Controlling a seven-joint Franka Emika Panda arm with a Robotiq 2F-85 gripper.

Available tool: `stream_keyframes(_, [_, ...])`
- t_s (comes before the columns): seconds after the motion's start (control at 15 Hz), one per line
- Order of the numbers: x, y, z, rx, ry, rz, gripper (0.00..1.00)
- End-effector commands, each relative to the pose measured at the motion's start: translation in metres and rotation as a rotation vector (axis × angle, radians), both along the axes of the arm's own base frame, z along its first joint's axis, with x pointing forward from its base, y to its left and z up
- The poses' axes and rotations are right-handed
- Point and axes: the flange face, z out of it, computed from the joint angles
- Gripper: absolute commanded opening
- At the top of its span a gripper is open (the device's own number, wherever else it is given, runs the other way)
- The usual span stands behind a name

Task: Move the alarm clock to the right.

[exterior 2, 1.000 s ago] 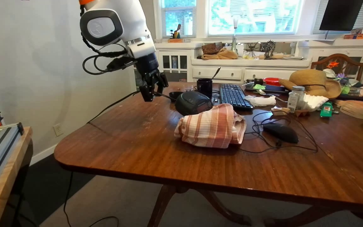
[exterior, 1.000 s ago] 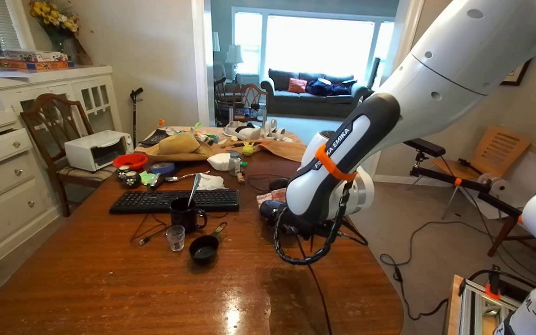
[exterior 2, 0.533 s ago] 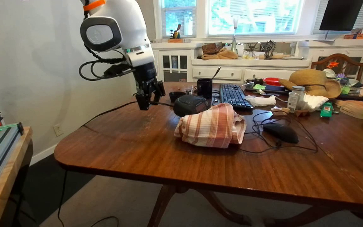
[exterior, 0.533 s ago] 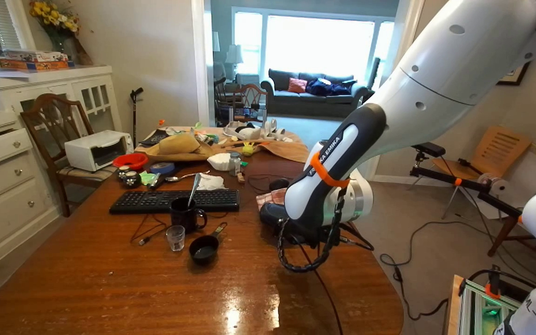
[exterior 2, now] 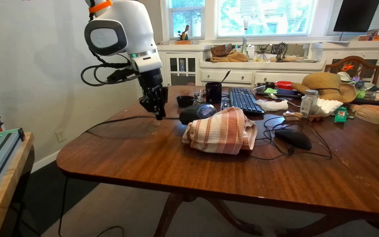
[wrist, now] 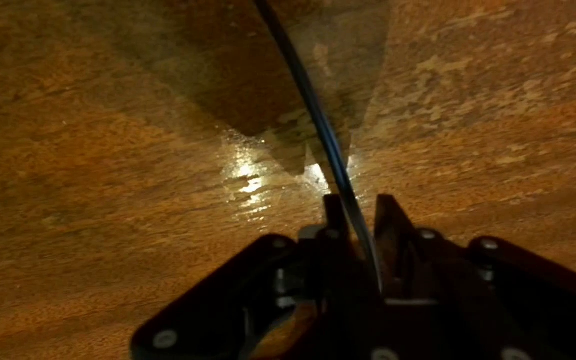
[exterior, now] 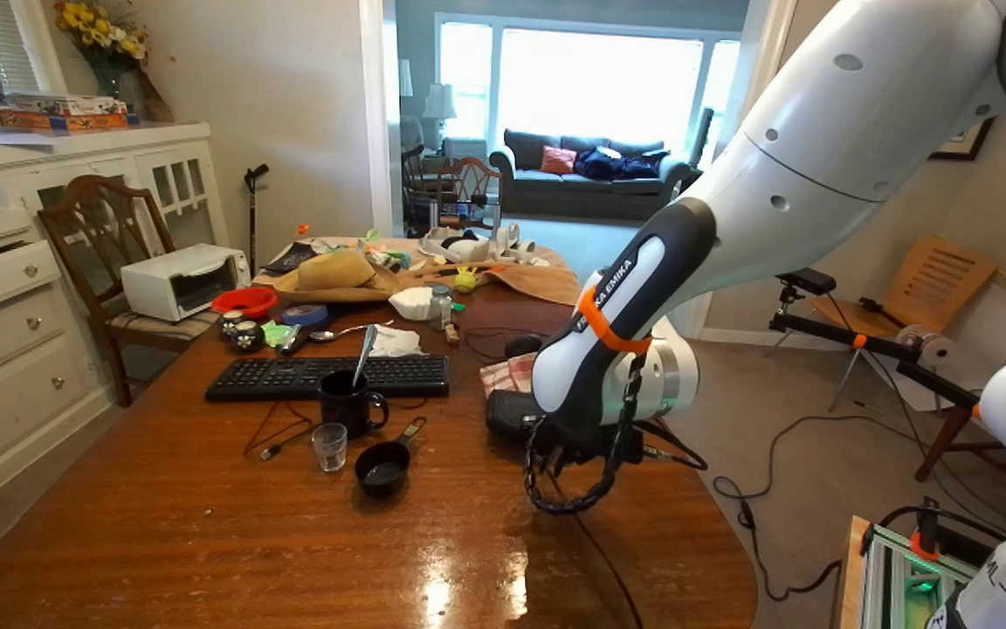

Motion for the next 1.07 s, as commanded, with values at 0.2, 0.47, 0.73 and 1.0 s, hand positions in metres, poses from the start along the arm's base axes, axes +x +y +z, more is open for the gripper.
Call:
stream_keyframes(0.2, [-0.001, -0.008, 0.001, -0.062, 0.029, 0.086, 0.78])
stream_keyframes(0.47, [-0.003, 0.002, 0.015, -0.078, 0.023, 0.158, 1.00])
stream_keyframes(0.73, [-0.012, 0.018, 0.035, -0.045, 0.040, 0.192, 1.00])
stream_keyframes(1.0, [-0.013, 0.033, 0.063, -0.031, 0.009, 0.251, 1.00])
